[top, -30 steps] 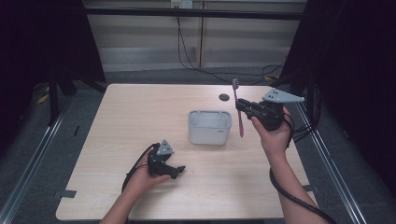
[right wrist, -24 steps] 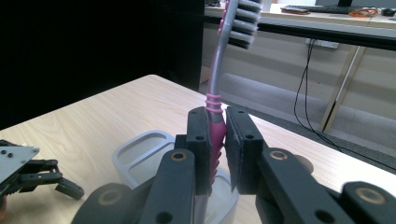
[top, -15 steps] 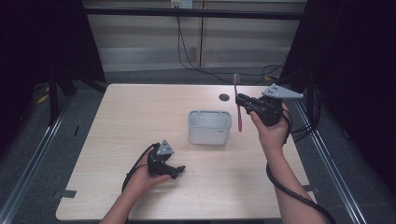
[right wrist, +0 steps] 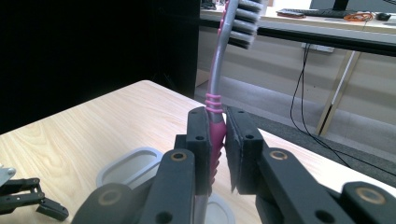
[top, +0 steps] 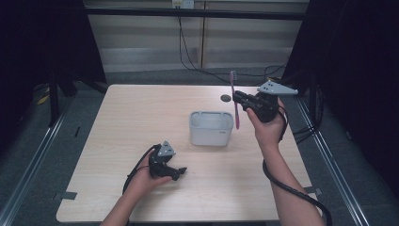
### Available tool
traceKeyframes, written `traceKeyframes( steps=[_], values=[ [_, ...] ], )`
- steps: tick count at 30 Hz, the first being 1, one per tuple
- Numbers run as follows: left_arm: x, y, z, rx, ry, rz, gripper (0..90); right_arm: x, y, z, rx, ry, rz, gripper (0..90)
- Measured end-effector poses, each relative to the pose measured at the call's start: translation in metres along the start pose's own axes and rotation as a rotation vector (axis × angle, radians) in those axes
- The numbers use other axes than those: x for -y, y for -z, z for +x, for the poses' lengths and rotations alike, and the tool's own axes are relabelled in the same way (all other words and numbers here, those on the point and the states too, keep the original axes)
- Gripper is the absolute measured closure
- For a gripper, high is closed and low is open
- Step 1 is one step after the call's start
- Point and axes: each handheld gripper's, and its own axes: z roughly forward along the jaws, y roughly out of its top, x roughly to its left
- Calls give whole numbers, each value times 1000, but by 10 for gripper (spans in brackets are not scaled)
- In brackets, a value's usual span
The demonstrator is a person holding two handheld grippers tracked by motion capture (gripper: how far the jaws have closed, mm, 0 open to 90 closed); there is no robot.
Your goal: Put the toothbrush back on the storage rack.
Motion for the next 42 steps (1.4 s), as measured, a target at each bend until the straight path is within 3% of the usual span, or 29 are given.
traceKeyframes(
  steps=[15,23,42],
  values=[
    [0,0,0,1,-4,3,147,-5,-22,6,0,-5,-20,801],
    [0,0,0,1,0,0,147,-4,-28,3,7,-31,-28,801],
    [0,0,0,1,0,-1,147,4,-35,0,17,-27,-21,801]
  ],
)
